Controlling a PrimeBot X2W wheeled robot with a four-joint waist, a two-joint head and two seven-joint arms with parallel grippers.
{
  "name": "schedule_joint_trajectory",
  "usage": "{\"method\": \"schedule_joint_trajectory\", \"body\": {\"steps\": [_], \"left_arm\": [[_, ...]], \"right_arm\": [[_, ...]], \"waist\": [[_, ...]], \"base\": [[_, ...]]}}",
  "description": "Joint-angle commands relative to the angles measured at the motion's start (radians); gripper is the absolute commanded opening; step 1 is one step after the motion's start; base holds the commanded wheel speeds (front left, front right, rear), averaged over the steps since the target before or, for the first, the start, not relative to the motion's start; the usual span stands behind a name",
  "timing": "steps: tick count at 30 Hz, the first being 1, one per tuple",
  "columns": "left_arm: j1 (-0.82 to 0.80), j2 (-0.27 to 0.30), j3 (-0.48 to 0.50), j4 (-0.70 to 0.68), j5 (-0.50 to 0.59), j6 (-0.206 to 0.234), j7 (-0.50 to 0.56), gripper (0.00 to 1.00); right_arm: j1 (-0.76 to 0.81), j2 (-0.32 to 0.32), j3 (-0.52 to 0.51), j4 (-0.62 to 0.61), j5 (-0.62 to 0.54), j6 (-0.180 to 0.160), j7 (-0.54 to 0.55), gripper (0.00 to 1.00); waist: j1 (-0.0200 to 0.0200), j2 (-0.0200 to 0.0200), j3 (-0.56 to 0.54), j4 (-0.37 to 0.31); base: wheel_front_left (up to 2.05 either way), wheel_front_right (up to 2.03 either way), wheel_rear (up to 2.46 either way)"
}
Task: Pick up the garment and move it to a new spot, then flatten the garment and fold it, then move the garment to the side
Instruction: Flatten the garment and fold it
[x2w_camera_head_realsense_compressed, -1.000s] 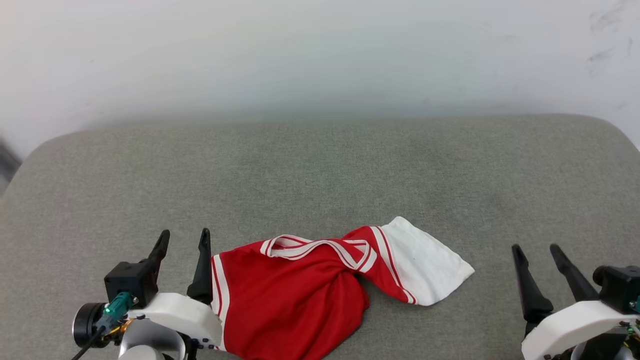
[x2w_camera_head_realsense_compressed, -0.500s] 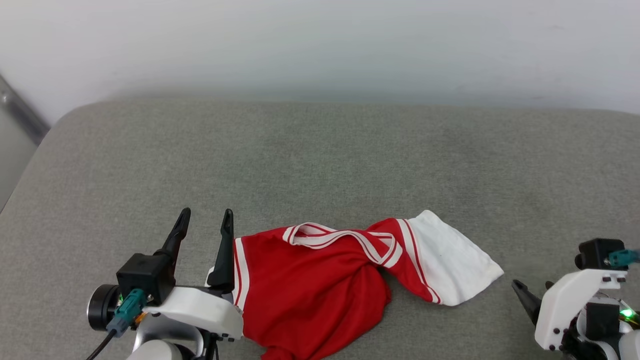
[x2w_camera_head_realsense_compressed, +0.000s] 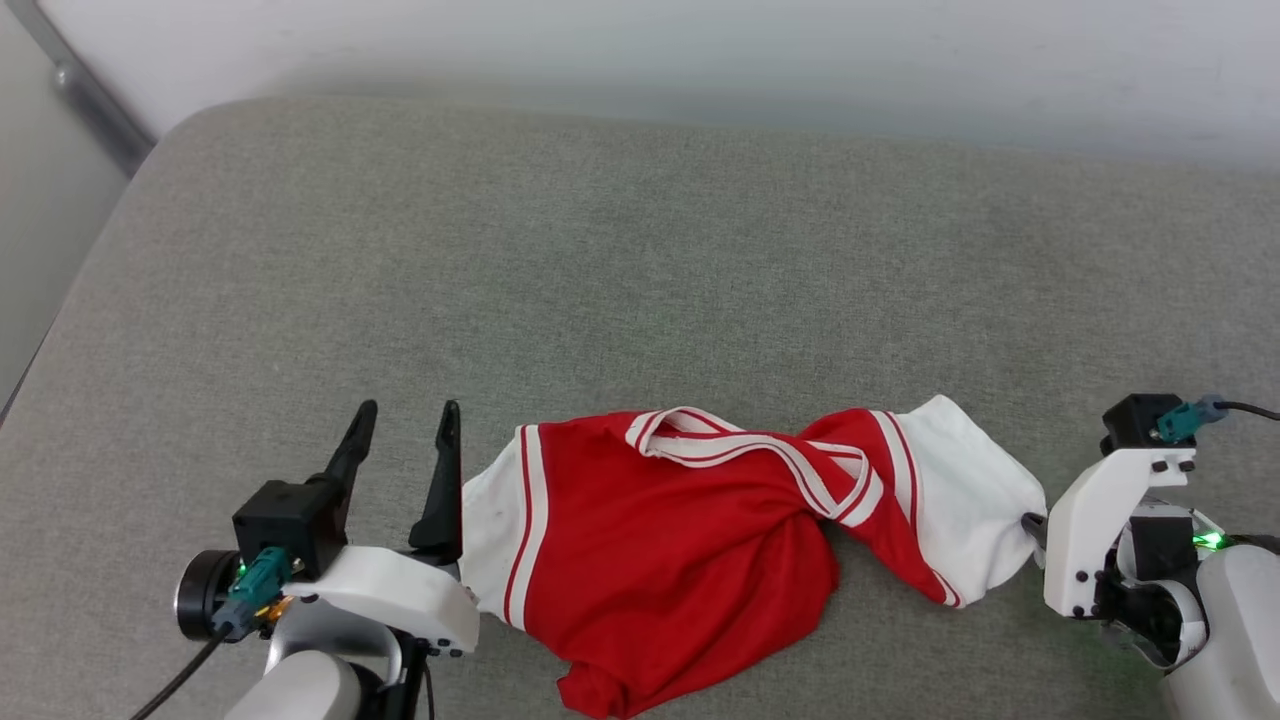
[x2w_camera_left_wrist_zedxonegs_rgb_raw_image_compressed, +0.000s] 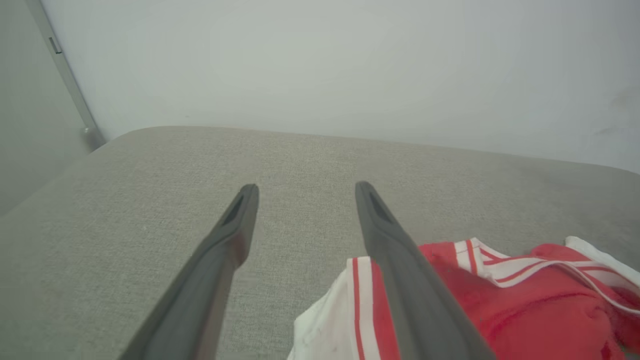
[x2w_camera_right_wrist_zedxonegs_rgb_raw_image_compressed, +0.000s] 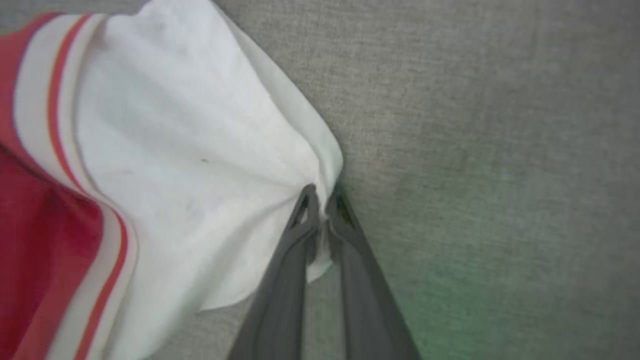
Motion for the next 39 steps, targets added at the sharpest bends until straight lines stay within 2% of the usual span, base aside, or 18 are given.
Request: {"method": "schedule_joint_trajectory", "body": {"steps": [1, 4, 8, 15, 22, 30, 31, 32, 33, 34, 36, 39], "left_arm": [[0.008, 0.009, 0.008, 0.001, -0.006, 0.006, 0.004, 1.00], [0.021, 0.036, 0.023, 0.003, -0.023, 0.009, 0.031, 1.00], [0.011, 0.091, 0.030, -0.003, -0.061, -0.020, 0.117, 1.00], [-0.057, 0.198, -0.014, 0.017, -0.161, -0.123, 0.404, 1.00], [-0.147, 0.207, -0.064, 0.129, -0.236, -0.206, 0.607, 1.00], [-0.243, 0.170, -0.142, 0.281, -0.264, -0.294, 0.781, 1.00], [-0.247, 0.160, -0.153, 0.302, -0.274, -0.305, 0.806, 0.93], [-0.250, 0.149, -0.165, 0.322, -0.284, -0.313, 0.836, 0.49], [-0.253, 0.136, -0.177, 0.342, -0.291, -0.321, 0.857, 0.35], [-0.256, 0.124, -0.183, 0.359, -0.298, -0.325, 0.870, 0.03], [-0.258, 0.110, -0.199, 0.397, -0.310, -0.337, 0.901, 0.00], [-0.281, 0.092, -0.191, 0.432, -0.295, -0.348, 0.856, 0.00]], "right_arm": [[0.042, 0.017, 0.022, 0.032, 0.000, 0.000, 0.011, 0.00], [0.029, -0.012, 0.006, -0.031, 0.001, 0.000, -0.023, 0.00], [0.045, -0.033, -0.035, -0.120, -0.008, 0.000, -0.037, 0.00], [0.108, -0.016, -0.099, -0.305, -0.039, 0.000, 0.021, 0.00], [0.136, 0.019, -0.113, -0.409, -0.045, 0.000, 0.062, 0.00], [0.123, 0.032, -0.104, -0.431, -0.042, 0.000, 0.068, 0.00], [0.121, 0.033, -0.102, -0.429, -0.041, 0.000, 0.067, 0.00], [0.120, 0.033, -0.101, -0.428, -0.041, 0.000, 0.067, 0.00], [0.119, 0.033, -0.099, -0.425, -0.041, 0.000, 0.066, 0.00], [0.117, 0.034, -0.098, -0.423, -0.041, 0.000, 0.064, 0.00], [0.111, 0.031, -0.092, -0.422, -0.041, 0.000, 0.054, 0.00], [0.105, 0.022, -0.086, -0.420, -0.043, 0.000, 0.035, 0.00]], "waist": [[0.0001, 0.0000, -0.012, -0.011], [0.0001, 0.0000, -0.036, -0.033], [0.0001, 0.0000, -0.057, -0.063], [0.0001, 0.0000, -0.039, -0.115], [0.0001, 0.0000, 0.024, -0.161], [0.0001, 0.0000, 0.078, -0.187], [0.0001, 0.0000, 0.080, -0.190], [0.0001, 0.0000, 0.082, -0.191], [0.0001, 0.0000, 0.082, -0.193], [0.0001, 0.0000, 0.081, -0.195], [0.0001, 0.0000, 0.075, -0.199], [0.0001, 0.0000, 0.055, -0.200]], "base": [[0.00, 0.00, 0.00], [0.00, 0.00, 0.00], [0.00, 0.00, 0.00], [0.00, 0.00, 0.00], [0.00, 0.00, 0.00], [0.00, 0.00, 0.00], [0.00, 0.00, 0.00], [0.00, 0.00, 0.00], [0.00, 0.00, 0.00], [0.00, 0.00, 0.00], [0.00, 0.00, 0.00], [0.00, 0.00, 0.00]]}}
